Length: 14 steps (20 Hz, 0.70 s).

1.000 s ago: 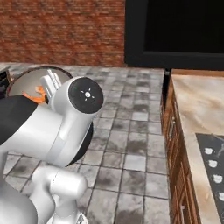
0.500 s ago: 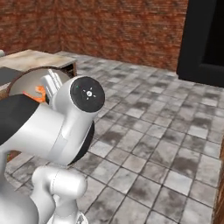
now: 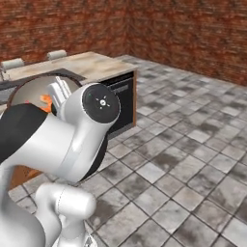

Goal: The microwave is finished heating the shrimp and squash. Take the bowl containing the food and place it on the dining counter.

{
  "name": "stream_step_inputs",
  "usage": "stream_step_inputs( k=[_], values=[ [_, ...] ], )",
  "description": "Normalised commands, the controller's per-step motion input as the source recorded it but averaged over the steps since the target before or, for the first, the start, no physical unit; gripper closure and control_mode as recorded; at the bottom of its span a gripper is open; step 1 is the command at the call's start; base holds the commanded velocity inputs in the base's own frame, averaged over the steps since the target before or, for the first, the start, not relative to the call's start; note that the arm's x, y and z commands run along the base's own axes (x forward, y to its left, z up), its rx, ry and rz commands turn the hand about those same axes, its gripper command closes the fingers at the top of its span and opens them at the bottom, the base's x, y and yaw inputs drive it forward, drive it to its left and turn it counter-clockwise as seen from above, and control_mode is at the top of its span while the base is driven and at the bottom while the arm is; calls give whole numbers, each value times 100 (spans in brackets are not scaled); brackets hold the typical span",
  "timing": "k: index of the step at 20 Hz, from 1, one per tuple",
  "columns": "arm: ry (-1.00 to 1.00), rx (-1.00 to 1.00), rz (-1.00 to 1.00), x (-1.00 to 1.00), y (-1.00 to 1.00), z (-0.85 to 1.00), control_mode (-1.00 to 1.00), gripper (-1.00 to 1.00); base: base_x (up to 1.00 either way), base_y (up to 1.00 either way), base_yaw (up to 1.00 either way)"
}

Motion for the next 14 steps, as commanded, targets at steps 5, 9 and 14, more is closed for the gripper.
stream_step_inputs(
  k=[5,9,14],
  values=[
    [0,0,0,0,0,0,100,100,60,60,35],
    [0,0,0,0,0,0,100,100,67,54,35],
    [0,0,0,0,0,0,100,100,41,36,42]
  ],
)
